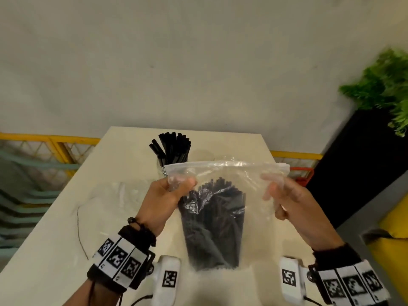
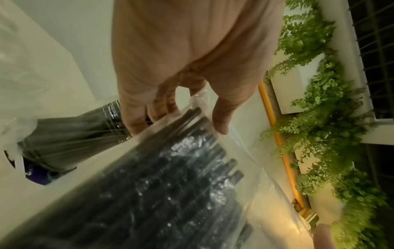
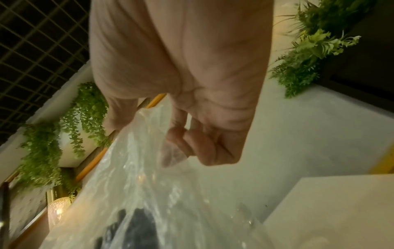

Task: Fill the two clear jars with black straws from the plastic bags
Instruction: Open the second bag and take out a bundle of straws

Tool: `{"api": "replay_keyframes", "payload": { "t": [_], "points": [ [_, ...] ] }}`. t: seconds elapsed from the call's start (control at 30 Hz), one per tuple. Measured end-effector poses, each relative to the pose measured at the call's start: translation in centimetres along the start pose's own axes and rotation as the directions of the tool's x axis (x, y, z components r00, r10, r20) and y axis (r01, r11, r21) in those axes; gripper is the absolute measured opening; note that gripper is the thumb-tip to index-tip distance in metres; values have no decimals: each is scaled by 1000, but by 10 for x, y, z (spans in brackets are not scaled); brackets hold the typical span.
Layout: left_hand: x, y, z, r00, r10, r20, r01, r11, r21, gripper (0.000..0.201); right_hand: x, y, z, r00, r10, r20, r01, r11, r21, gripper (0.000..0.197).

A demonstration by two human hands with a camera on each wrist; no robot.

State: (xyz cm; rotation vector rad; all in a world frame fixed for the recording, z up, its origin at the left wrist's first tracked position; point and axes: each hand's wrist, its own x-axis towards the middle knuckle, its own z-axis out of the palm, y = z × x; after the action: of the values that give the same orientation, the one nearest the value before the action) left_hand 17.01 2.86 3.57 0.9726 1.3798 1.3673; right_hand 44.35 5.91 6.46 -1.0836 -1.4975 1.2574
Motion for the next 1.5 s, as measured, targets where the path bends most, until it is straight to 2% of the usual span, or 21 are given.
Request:
{"api": "replay_keyframes", "payload": {
  "t": [0.17,0.37,0.47,0.53,0.6,0.63,0.67,0.7,0.73,0.77,0.8,0.83,0.87,0.93,0.97,1.03,1.1,1.17,1.3,1.4,1.5],
  "points": [
    [5,6,-7,998,51,42,-49,998,-47,35,0,-6,4,984,-114,-133,99,988,-120,36],
    [11,10,-8,994,68,80,-58,991,-120,54,-5,-8,3,974,-95,-204,69,989,-128,29],
    [10,13,-10,987,81,138,-61,988,-145,60,-2,-9,-2,853,-190,-486,69,964,-255,11],
    [-1,21,-2,980,161,119,-145,981,-130,39,-9,-11,-2,762,-243,-600,1,927,-375,11],
    [-15,28,12,963,259,77,-255,965,-58,20,-24,-20,11,807,-257,-532,3,902,-431,9],
    [-24,31,21,953,293,74,-291,956,-37,18,-35,-29,16,877,-214,-430,19,910,-415,12],
    [-33,35,31,945,310,107,-308,951,-34,16,-40,-31,37,952,-109,-287,-14,918,-397,32],
    [-42,38,40,933,304,193,-301,952,-47,15,-48,-29,54,991,8,-135,-71,879,-471,53],
    [-51,44,47,898,276,344,-275,960,-53,15,-53,-25,73,998,50,-41,-65,766,-639,64],
    [-58,50,53,832,238,501,-249,967,-46,21,-57,-18,86,1000,0,-1,0,626,-779,59],
    [-62,54,55,763,208,612,-222,974,-54,29,-60,-23,94,996,-45,-76,-36,585,-810,44],
    [-61,56,54,724,202,659,-196,977,-84,36,-56,-17,84,993,-101,-64,21,672,-740,34],
    [-59,60,52,728,206,654,-172,978,-116,39,-50,-17,70,979,-165,-120,70,825,-561,26],
    [-45,61,46,858,278,432,-274,959,-73,32,-48,-18,36,966,-165,-201,110,959,-261,15],
    [-34,57,42,901,341,267,-356,935,8,31,-50,-24,18,970,-167,-175,135,974,-182,17],
    [-17,51,32,917,388,92,-398,903,160,59,-49,-27,9,979,-165,-120,156,985,-79,21],
    [-5,49,23,958,260,124,-282,933,222,101,-47,-28,5,980,-188,-72,182,980,-77,35],
    [0,47,17,972,140,189,-183,955,232,116,-45,-26,-4,983,-160,-89,160,987,-7,49],
    [6,41,9,966,126,227,-146,986,74,60,-39,-26,-5,989,-110,-96,126,976,177,59],
    [6,43,2,957,201,210,-193,980,-56,63,-33,-22,-5,976,-43,-215,87,976,198,52],
    [1,48,-5,943,280,179,-276,960,-45,33,-30,-22,-11,933,-25,-359,103,974,200,39]
  ]
}}
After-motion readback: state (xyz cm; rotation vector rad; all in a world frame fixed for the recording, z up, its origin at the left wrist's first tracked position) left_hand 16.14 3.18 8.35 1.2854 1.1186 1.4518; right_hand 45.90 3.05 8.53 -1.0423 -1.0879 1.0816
